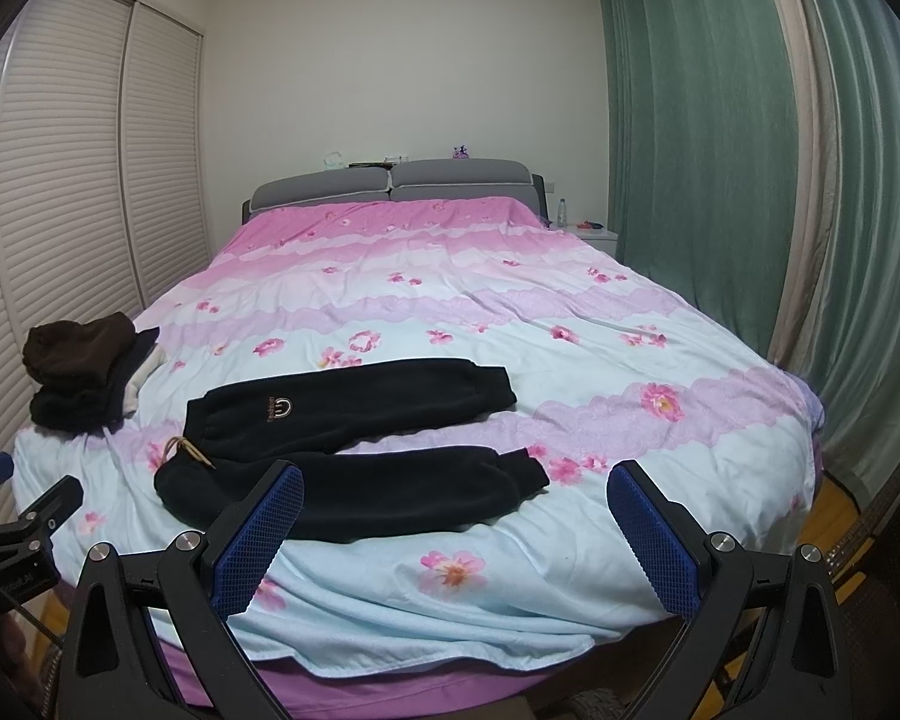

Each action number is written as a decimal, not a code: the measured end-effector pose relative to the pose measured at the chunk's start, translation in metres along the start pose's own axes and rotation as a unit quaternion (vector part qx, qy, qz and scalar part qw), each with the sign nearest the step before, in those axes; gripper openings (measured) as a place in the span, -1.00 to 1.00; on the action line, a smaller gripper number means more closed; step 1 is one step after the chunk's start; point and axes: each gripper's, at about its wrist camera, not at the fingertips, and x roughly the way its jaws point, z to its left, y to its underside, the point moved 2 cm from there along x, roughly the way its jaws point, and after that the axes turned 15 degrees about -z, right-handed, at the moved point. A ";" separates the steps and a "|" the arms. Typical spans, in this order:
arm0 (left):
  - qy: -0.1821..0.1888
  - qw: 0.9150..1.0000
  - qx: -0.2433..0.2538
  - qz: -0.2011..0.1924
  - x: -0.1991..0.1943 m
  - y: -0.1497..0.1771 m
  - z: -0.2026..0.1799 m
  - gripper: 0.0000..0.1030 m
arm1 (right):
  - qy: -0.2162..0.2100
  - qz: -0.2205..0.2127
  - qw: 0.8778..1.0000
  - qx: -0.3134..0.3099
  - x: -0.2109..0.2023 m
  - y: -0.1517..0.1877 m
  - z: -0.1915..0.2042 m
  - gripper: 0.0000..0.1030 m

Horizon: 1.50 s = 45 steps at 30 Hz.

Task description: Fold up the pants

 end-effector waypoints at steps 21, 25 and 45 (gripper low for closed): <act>-0.001 1.000 -0.001 0.000 -0.001 0.000 0.000 1.00 | 0.001 0.000 1.000 0.000 0.001 -0.001 0.000 0.98; -0.003 1.000 -0.001 0.004 0.002 0.001 0.001 1.00 | 0.002 0.006 1.000 0.001 0.005 0.000 -0.002 0.99; 0.013 1.000 0.023 -0.016 0.108 -0.046 -0.026 1.00 | -0.017 0.018 1.000 0.001 0.119 -0.032 -0.015 0.99</act>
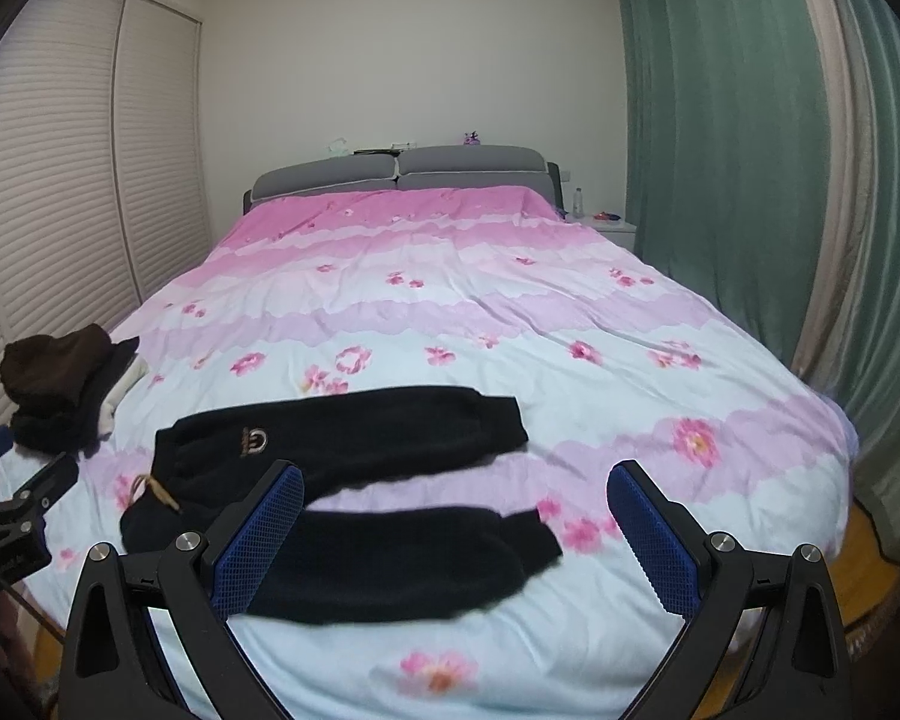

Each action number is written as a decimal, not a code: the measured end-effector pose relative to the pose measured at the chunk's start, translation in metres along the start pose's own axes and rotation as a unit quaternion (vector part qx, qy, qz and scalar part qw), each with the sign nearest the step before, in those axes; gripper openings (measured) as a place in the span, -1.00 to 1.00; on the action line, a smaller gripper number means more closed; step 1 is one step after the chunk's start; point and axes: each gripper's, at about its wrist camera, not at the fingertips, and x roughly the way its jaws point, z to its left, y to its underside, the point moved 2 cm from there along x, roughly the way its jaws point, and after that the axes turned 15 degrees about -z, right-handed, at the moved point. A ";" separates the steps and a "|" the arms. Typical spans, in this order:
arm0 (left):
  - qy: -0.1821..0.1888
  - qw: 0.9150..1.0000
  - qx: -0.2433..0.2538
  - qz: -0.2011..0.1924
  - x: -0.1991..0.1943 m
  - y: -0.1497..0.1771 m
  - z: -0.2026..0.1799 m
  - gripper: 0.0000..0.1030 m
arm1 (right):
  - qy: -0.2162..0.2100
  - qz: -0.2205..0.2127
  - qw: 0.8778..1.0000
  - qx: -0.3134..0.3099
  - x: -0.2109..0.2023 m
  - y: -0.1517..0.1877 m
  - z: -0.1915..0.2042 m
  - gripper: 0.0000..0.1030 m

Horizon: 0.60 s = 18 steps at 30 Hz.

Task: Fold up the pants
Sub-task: 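Grasp the black pants waistband with the left tool while the right tool grasps the leg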

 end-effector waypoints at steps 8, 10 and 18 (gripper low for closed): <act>0.003 1.000 0.003 -0.007 0.086 -0.023 -0.028 1.00 | -0.020 -0.005 0.998 -0.056 0.084 -0.019 -0.002 0.98; 0.004 1.000 0.005 -0.005 0.110 -0.025 -0.038 1.00 | -0.031 0.002 0.997 -0.070 0.110 -0.023 -0.003 0.98; -0.001 1.000 -0.005 0.015 0.187 -0.019 -0.066 1.00 | -0.134 0.073 0.985 -0.078 0.224 -0.012 -0.016 0.97</act>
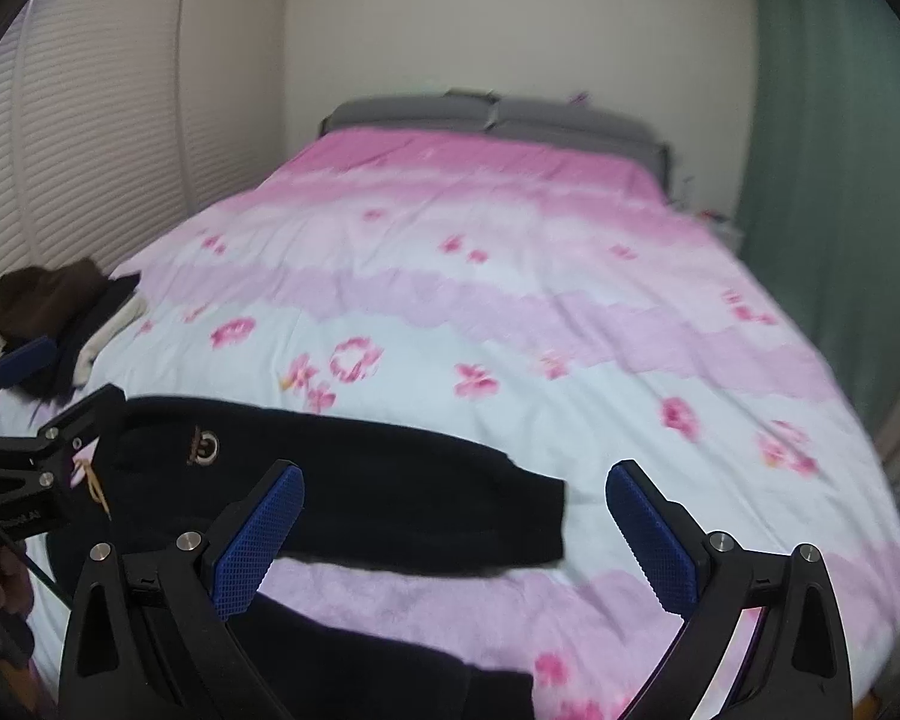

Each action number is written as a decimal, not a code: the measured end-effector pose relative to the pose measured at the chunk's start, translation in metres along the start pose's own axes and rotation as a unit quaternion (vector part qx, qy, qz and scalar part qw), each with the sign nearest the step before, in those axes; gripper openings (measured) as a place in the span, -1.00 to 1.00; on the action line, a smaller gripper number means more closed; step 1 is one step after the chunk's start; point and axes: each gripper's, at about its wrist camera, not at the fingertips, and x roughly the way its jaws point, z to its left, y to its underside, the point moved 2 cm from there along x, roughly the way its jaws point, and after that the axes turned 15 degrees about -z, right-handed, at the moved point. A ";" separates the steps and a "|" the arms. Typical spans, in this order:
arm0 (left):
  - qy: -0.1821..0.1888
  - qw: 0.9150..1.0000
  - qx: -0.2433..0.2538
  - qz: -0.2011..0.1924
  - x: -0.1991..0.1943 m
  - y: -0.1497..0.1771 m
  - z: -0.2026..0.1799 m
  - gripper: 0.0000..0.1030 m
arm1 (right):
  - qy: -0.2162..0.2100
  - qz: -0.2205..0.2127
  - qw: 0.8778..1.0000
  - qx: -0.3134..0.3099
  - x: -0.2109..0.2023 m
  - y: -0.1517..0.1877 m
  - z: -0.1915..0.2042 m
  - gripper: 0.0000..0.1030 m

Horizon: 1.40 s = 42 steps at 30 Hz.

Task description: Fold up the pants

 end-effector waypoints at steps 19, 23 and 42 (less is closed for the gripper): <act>-0.014 0.999 -0.030 0.035 0.098 0.036 -0.031 0.96 | -0.208 0.212 0.949 -0.107 0.196 0.053 -0.020 0.01; -0.012 0.998 -0.041 0.042 0.113 0.040 -0.030 0.96 | -0.223 0.239 0.937 -0.122 0.218 0.061 -0.019 -0.01; -0.003 0.998 -0.069 0.010 0.058 0.007 -0.014 0.95 | -0.233 0.192 0.933 -0.197 0.134 0.029 0.009 -0.76</act>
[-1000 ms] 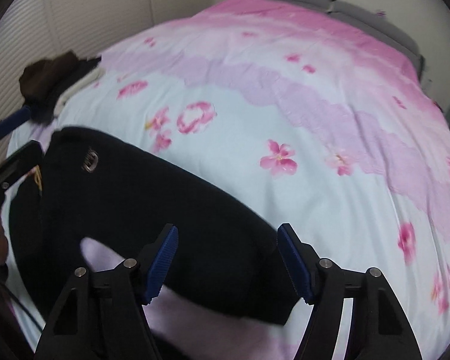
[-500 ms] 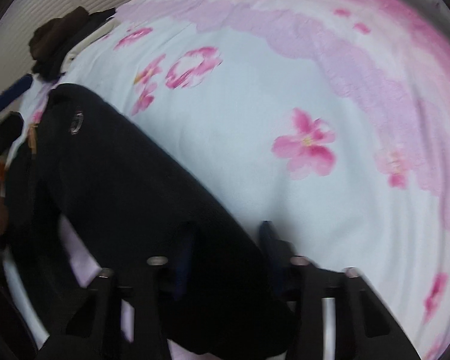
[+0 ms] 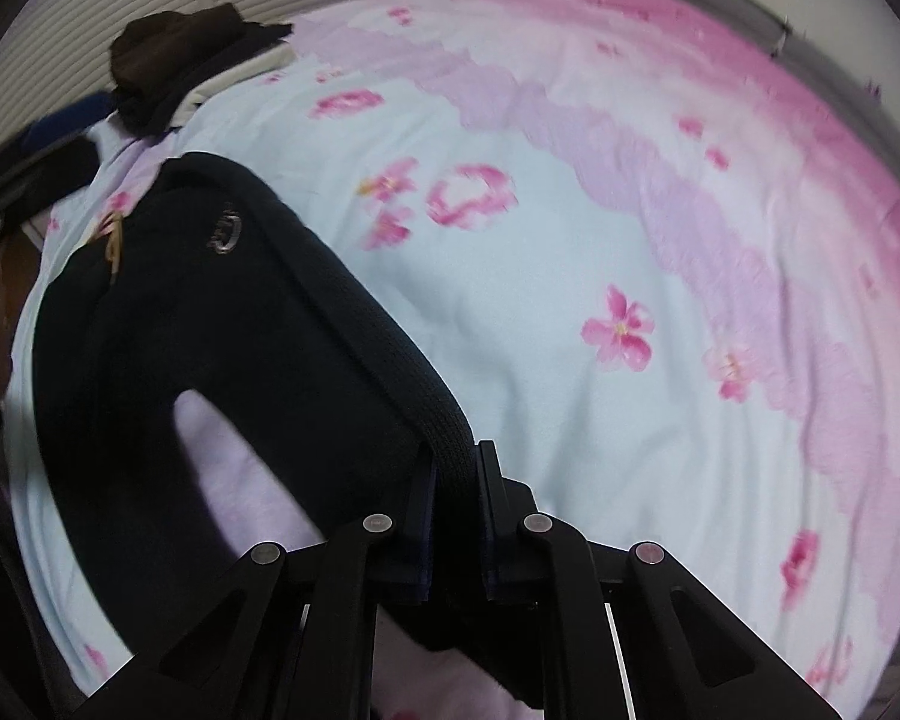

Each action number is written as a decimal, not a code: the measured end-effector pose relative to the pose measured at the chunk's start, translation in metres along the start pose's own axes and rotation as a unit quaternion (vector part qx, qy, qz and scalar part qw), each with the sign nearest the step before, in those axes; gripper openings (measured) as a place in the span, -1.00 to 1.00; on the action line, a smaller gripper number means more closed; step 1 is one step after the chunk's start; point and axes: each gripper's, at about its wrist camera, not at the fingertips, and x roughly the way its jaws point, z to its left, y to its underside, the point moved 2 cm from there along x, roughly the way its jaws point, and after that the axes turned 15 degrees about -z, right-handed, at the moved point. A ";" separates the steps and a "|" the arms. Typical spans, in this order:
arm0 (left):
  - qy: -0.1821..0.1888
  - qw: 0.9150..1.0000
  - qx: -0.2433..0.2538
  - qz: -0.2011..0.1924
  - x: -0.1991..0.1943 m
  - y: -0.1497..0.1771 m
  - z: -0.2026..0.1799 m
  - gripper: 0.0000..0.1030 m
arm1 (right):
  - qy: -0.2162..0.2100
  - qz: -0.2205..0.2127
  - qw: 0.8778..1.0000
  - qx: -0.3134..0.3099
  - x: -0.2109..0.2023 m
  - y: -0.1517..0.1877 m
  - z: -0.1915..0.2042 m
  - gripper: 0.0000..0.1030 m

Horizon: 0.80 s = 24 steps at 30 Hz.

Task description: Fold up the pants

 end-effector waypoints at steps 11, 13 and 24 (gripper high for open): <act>-0.003 0.999 -0.014 -0.037 -0.103 -0.004 0.014 0.96 | 0.066 -0.053 0.990 -0.109 -0.079 0.037 0.113 -0.76; -0.002 0.999 -0.014 -0.034 -0.115 0.004 0.013 0.96 | 0.068 -0.056 0.989 -0.119 -0.085 0.052 0.129 -0.76; 0.003 1.000 0.016 -0.013 -0.168 0.053 -0.003 0.96 | 0.019 -0.048 0.990 -0.129 -0.083 0.139 0.188 -0.76</act>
